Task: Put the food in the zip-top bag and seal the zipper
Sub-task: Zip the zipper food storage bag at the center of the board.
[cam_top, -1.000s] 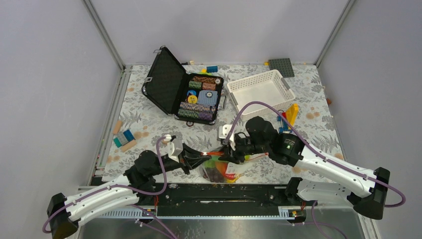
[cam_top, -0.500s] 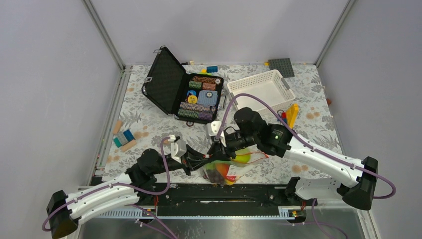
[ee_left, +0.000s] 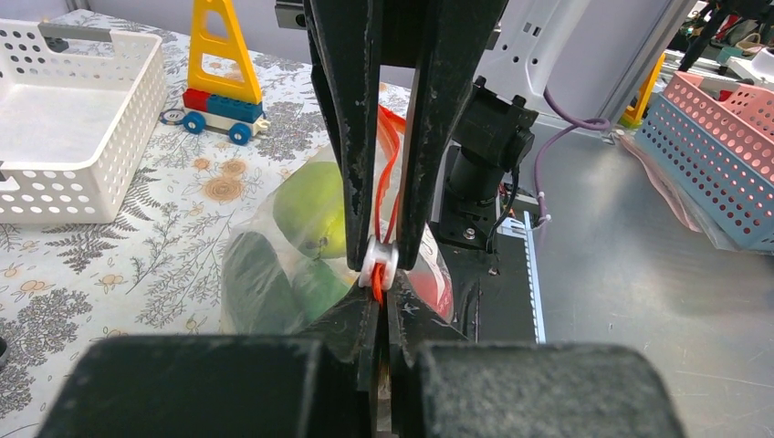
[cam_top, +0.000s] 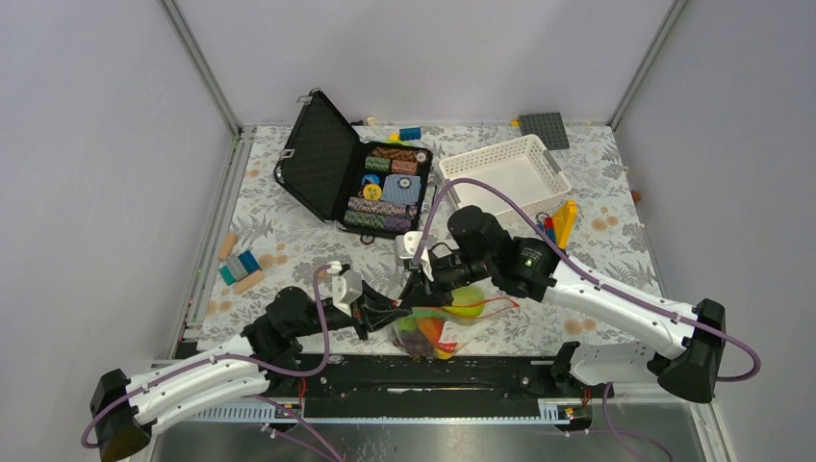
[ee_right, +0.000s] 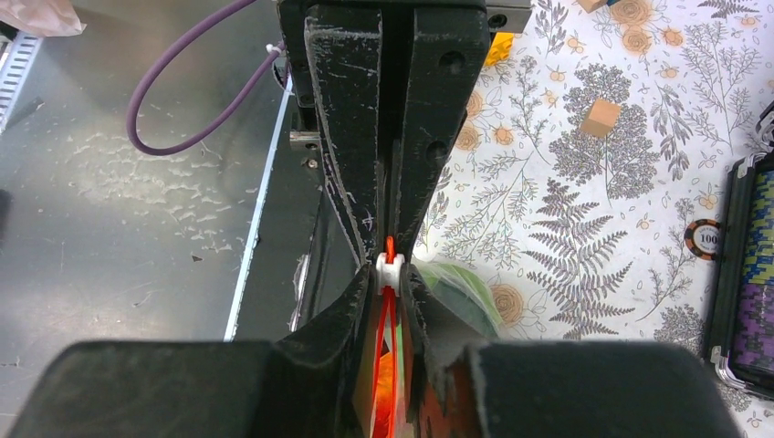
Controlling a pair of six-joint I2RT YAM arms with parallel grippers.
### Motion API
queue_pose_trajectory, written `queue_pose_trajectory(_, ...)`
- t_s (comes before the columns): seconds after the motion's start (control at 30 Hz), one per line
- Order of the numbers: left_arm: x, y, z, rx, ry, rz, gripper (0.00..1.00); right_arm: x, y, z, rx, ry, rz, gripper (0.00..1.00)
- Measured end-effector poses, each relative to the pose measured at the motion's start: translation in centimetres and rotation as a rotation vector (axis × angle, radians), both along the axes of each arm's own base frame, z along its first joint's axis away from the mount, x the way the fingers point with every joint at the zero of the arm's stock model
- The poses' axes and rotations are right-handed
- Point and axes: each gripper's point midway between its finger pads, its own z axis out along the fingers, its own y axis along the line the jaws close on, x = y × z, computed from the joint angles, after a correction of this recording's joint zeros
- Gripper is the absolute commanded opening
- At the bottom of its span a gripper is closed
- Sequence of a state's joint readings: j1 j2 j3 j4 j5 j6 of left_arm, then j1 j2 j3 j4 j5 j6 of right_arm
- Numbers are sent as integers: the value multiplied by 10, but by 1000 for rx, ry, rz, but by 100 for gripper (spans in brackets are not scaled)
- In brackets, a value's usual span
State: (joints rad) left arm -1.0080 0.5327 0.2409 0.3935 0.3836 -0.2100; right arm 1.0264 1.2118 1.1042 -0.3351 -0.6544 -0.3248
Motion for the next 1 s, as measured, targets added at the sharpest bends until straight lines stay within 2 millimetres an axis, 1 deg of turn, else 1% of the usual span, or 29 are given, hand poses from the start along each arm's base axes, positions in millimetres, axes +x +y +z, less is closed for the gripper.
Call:
queue_pose_trajectory(0.17, 0, 0, 0, 0, 0, 1, 0, -1, 0, 0, -1, 7, 3, 20)
queue_pose_trajectory(0.43, 0, 1, -1, 3, 2, 2, 0, -2, 2, -1, -6, 29, 3, 27)
queue_pose_trajectory(0.5, 0, 1, 0, 1, 1, 2, 0, -3, 4, -1, -2, 30, 6, 27)
queue_pose_trajectory(0.57, 0, 1, 0, 1, 1, 1, 0, -4, 4, -1, -1, 29, 8, 20)
queue_pose_trajectory(0.63, -1, 1, 1, 0, 1, 0, 0, -3, 5, -1, -1, 28, 6, 18)
queue_pose_trajectory(0.87, -1, 3, 0, 3, 3, 6, 0, -2, 6, -3, -10, 20, -8, 17)
queue_pose_trajectory(0.9, -1, 3, 0, 5, 4, 8, 0, -2, 6, -3, -12, 22, -9, 14)
queue_pose_trajectory(1.0, 0, 4, -2, 12, 10, 14, 0, -1, 7, -6, -19, 27, -12, 0)
